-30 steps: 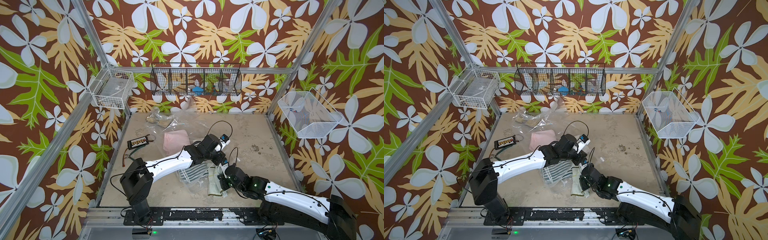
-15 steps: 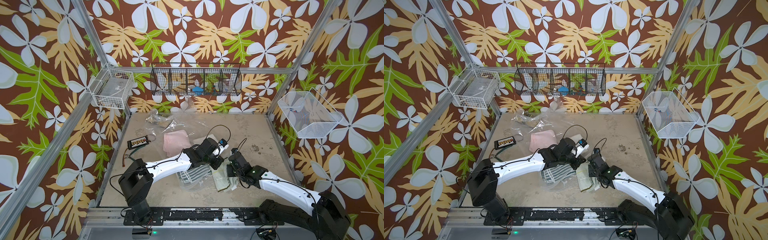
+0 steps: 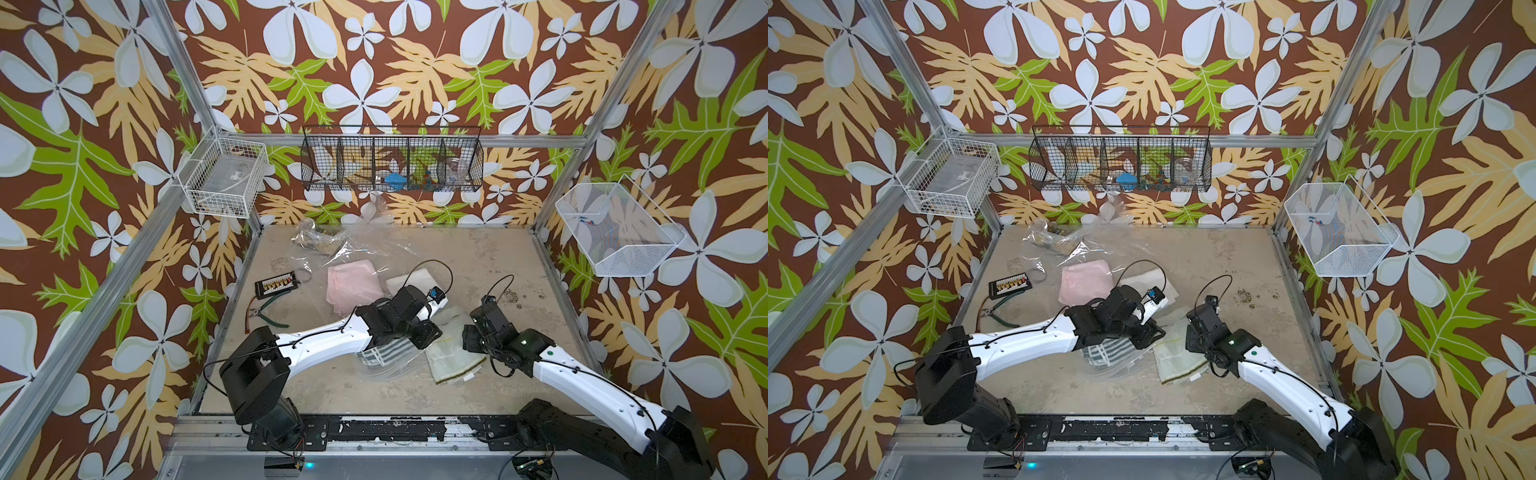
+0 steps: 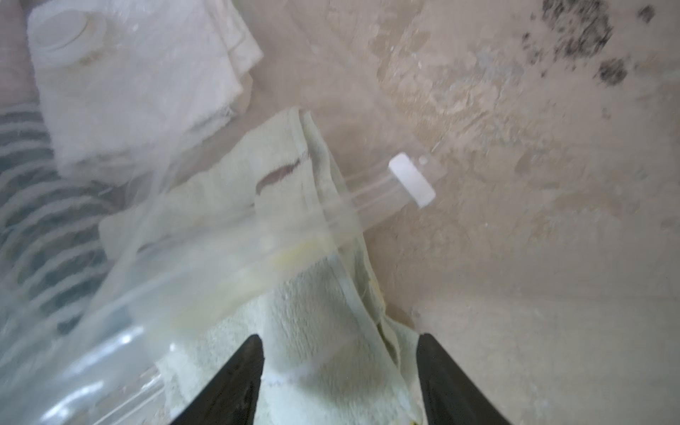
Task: Place the folded towel into the vacuum bag
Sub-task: Place the towel in the vacuum bag.
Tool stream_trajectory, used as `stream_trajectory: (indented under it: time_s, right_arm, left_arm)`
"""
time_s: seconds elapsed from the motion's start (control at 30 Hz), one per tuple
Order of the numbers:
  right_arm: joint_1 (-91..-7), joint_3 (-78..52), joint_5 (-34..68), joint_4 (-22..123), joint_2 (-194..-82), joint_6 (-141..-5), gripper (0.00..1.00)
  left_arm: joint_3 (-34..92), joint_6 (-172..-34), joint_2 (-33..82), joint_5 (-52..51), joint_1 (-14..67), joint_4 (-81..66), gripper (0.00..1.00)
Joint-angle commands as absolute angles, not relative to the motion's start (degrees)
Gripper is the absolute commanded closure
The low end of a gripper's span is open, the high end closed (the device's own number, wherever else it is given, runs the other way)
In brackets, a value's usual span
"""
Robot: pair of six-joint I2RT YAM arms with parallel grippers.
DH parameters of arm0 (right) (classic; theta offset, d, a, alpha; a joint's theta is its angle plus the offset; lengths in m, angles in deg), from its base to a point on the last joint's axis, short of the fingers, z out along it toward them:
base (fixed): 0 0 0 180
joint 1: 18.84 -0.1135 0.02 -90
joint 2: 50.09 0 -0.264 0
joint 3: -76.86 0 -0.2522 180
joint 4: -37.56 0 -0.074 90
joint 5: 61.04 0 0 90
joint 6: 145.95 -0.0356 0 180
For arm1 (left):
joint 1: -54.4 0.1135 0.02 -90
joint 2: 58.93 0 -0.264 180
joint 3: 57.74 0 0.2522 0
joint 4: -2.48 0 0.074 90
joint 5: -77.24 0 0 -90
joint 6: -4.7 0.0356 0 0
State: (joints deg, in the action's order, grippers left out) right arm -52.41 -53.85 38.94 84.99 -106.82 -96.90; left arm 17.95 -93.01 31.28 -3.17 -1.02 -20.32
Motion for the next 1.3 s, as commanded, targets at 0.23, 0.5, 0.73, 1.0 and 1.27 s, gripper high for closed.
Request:
stream_trajectory:
  time_s: [0.23,0.5,0.73,1.0,1.27]
  right_arm:
    - [-56.66,-65.03,21.71,87.04,-95.22,-118.03,0.3]
    - [-56.7,-71.79,21.99,71.82,-98.32,-126.79,0.38]
    - [-54.63,-71.76,24.8,64.32,-105.56,-124.62,0.58]
    - [-52.42,-70.57,27.66,61.47,-107.9,-120.02,0.73]
    - [-52.11,-69.33,28.35,62.51,-105.15,-116.86,0.78]
  left_arm:
    - [17.43,-87.41,32.99,-16.46,-7.61,-20.8,0.39]
    - [18.02,-84.23,34.03,-19.85,-7.65,-14.58,0.51]
    - [19.03,-82.44,38.6,-15.51,-7.65,-12.41,0.76]
    - [20.29,-81.52,39.29,-17.5,-7.65,-13.04,1.0]
    - [22.66,-83.29,36.99,-22.14,-8.0,-18.88,0.5]
